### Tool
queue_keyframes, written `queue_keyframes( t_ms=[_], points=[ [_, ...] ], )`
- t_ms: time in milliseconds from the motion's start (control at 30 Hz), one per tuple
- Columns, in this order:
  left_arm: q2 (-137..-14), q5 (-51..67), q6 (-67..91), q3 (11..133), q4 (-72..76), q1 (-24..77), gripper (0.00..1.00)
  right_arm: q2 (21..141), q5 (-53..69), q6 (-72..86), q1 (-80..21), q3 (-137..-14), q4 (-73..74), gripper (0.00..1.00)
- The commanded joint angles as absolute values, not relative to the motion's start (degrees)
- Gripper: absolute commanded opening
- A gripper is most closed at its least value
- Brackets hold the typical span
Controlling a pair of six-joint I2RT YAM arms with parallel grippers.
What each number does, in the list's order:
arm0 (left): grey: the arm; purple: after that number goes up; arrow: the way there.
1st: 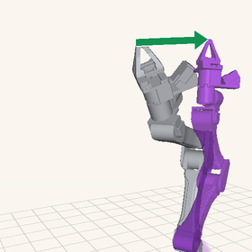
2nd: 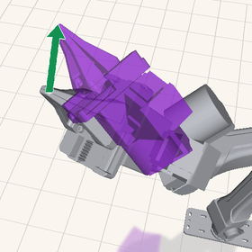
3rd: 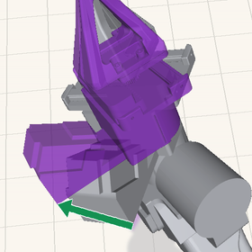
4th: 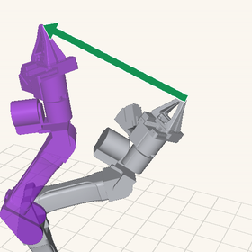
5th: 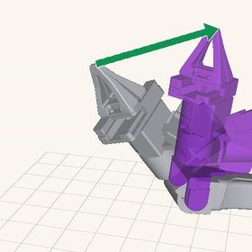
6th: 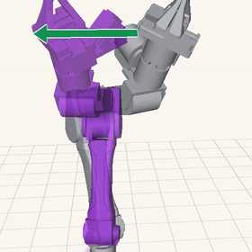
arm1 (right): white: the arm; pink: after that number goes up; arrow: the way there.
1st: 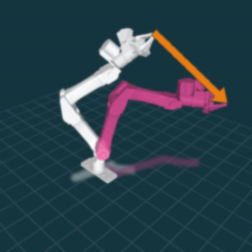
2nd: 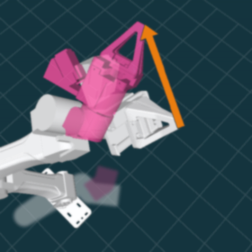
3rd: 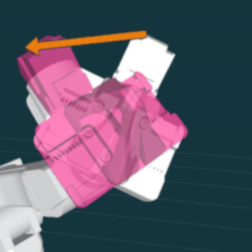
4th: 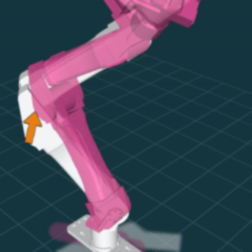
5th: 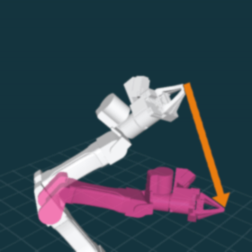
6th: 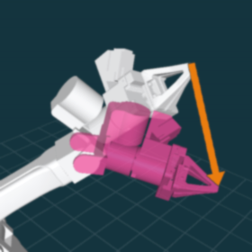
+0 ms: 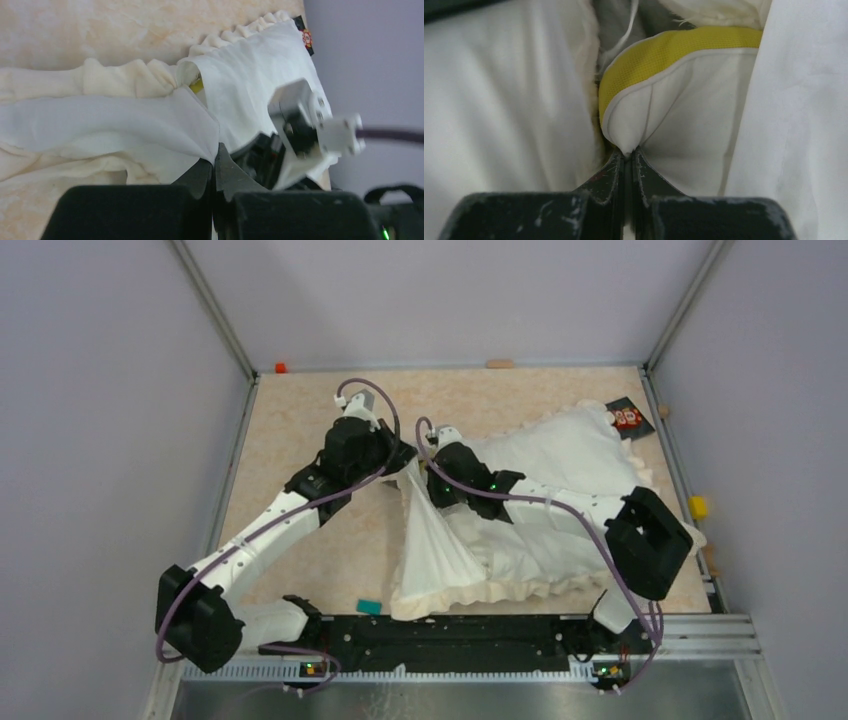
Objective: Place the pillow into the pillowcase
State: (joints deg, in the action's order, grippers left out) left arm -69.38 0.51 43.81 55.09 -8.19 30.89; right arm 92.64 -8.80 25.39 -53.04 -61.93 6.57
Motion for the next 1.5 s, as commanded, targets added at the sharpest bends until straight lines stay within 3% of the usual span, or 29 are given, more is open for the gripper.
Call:
queue_keyframes(
  t_ms=[0, 167, 300, 433, 667, 833, 967, 1100, 1200, 1300, 1333, 1467],
  points=[
    [-64.0, 3.4, 46.0, 57.2, -2.7, 30.7, 0.00, 97.5, -7.8, 31.4, -47.4, -69.6, 6.7, 0.00],
    [-61.0, 6.3, 49.0, 52.5, -3.1, 30.9, 0.00, 103.9, -8.0, 34.2, -45.9, -80.6, 6.2, 0.02],
    [-62.0, 6.4, 49.0, 51.6, -2.5, 30.9, 0.00, 100.6, -5.7, 35.7, -46.5, -78.4, 4.7, 0.31],
    [-64.1, 6.7, 49.3, 51.4, -0.4, 30.7, 0.00, 95.1, -5.1, 36.0, -46.5, -72.2, 5.8, 0.43],
    [-69.5, 10.2, 49.2, 53.5, 3.1, 29.5, 0.06, 85.8, -6.8, 36.0, -46.5, -66.2, 8.9, 0.44],
    [-74.3, 15.3, 46.4, 58.1, 3.2, 28.0, 0.00, 83.4, -14.8, 35.4, -46.6, -65.5, 17.4, 0.42],
    [-79.9, 18.0, 44.9, 66.5, 2.1, 27.9, 0.00, 87.3, -17.5, 36.0, -45.9, -63.5, 18.6, 0.47],
    [-86.8, 20.8, 43.9, 77.9, -4.3, 28.2, 0.00, 97.2, -10.2, 35.0, -42.3, -65.2, 10.2, 0.49],
    [-87.6, 20.5, 43.4, 77.9, -6.5, 28.3, 0.12, 101.3, -5.4, 35.9, -39.7, -69.8, 7.0, 0.49],
    [-85.6, 19.6, 42.1, 73.0, -7.1, 28.2, 0.53, 99.4, -3.9, 36.7, -39.4, -70.6, 6.0, 0.49],
    [-84.5, 19.3, 41.6, 71.1, -7.1, 28.2, 0.62, 98.1, -3.8, 37.1, -39.4, -70.0, 5.7, 0.49],
    [-79.4, 16.9, 41.1, 64.9, -7.2, 28.2, 0.80, 91.5, -6.6, 39.3, -39.4, -65.6, 6.0, 0.49]
  ],
)
